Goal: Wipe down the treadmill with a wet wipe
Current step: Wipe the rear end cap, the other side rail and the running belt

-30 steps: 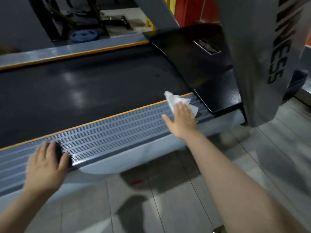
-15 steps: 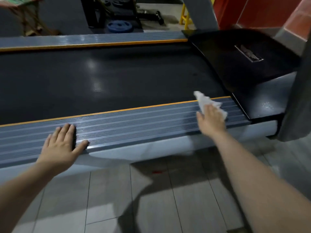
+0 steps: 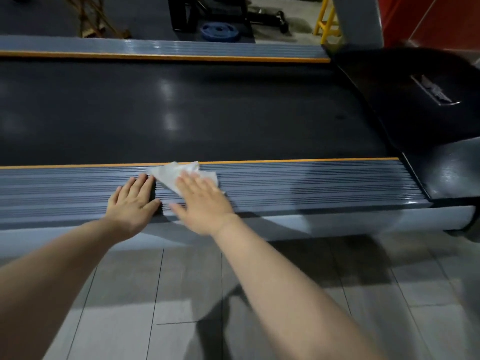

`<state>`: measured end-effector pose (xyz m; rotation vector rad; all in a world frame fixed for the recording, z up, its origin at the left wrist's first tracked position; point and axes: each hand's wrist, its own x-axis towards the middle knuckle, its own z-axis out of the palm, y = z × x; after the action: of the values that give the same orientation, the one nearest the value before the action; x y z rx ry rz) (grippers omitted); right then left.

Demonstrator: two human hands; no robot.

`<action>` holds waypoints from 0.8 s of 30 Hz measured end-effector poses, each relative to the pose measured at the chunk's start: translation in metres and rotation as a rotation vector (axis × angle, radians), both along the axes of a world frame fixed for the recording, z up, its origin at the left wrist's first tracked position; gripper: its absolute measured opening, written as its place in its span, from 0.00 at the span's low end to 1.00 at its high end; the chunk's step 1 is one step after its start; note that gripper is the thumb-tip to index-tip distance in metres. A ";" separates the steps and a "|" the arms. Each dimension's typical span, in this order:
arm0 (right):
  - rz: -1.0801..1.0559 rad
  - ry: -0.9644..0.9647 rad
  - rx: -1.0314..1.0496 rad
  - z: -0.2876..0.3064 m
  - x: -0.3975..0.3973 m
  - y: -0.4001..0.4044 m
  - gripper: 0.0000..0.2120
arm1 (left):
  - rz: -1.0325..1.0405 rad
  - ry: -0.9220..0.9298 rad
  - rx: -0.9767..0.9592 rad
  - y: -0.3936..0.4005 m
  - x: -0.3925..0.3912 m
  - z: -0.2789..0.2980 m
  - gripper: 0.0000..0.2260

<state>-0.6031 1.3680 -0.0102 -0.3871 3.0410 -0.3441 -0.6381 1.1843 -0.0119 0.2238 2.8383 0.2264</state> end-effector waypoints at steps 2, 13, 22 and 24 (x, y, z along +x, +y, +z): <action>-0.180 0.009 -0.021 -0.006 0.004 0.076 0.34 | -0.014 -0.005 0.012 -0.001 0.000 -0.001 0.28; -0.814 0.057 0.014 0.004 0.048 0.207 0.38 | -0.014 0.023 -0.009 0.003 0.005 0.004 0.28; -0.047 -0.016 -0.028 -0.002 0.003 -0.001 0.28 | 0.162 -0.081 0.494 -0.006 0.001 0.020 0.30; -0.245 0.001 -0.045 -0.009 0.021 0.071 0.30 | 0.156 -0.132 0.587 -0.012 0.005 0.027 0.33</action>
<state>-0.5824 1.4389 -0.0190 -0.0148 3.0900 -0.4242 -0.6330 1.1725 0.0154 0.0979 2.5856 1.0642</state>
